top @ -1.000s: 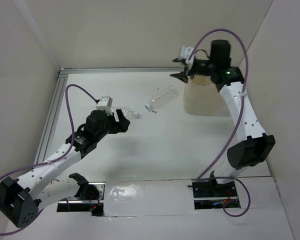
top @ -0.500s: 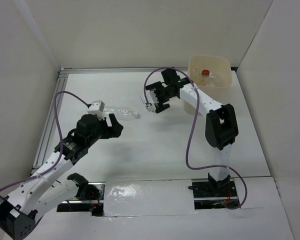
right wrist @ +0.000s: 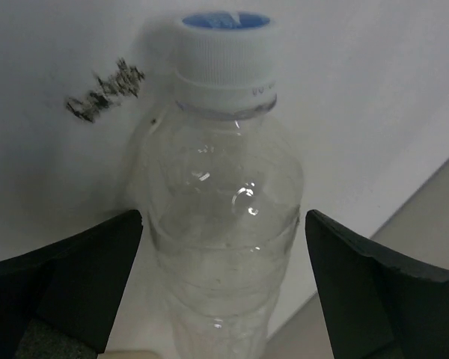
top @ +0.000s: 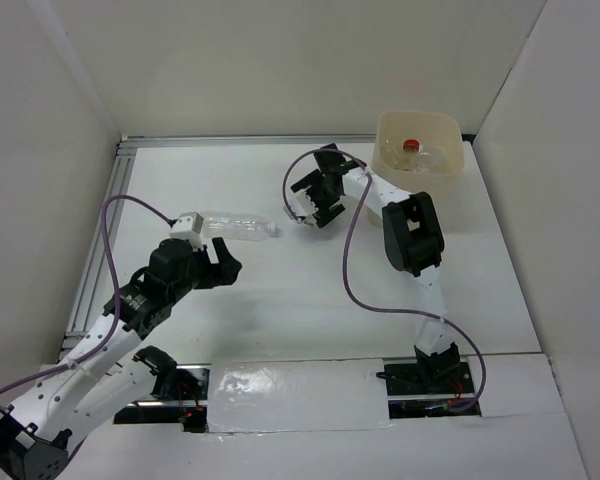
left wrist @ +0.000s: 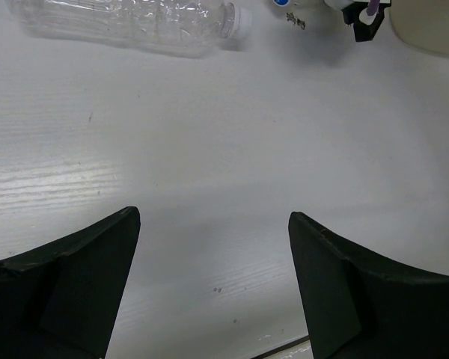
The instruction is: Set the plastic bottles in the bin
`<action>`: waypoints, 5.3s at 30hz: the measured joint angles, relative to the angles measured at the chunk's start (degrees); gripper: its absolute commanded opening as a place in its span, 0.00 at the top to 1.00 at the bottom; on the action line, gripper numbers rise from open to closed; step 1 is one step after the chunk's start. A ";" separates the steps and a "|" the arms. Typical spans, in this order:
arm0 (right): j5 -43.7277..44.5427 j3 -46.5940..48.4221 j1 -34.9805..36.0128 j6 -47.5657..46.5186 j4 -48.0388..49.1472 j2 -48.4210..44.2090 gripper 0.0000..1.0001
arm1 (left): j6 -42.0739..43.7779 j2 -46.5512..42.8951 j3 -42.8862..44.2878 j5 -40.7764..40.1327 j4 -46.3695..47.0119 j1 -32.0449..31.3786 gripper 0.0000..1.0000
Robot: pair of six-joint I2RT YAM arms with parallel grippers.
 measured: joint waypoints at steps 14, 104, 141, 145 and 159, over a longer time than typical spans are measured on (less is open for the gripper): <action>-8.76 10.38 -0.42 -1.75 -17.75 1.01 0.69 | -0.15 -0.02 -0.50 -1.03 0.44 0.50 0.07; -50.60 -13.79 -41.40 88.54 20.81 -41.72 0.00 | -40.52 60.72 42.38 -14.95 -12.83 2.51 0.00; -51.10 -23.91 -43.43 87.14 17.40 -52.89 0.91 | -33.70 59.78 35.63 -12.04 -2.19 5.53 0.95; -44.44 -25.29 -43.67 88.35 18.69 -54.03 0.89 | -19.89 53.00 37.16 -9.31 9.03 0.11 0.95; -36.20 -27.17 -46.12 84.28 9.14 -57.02 1.00 | 6.32 58.86 59.65 11.37 39.71 -7.43 0.88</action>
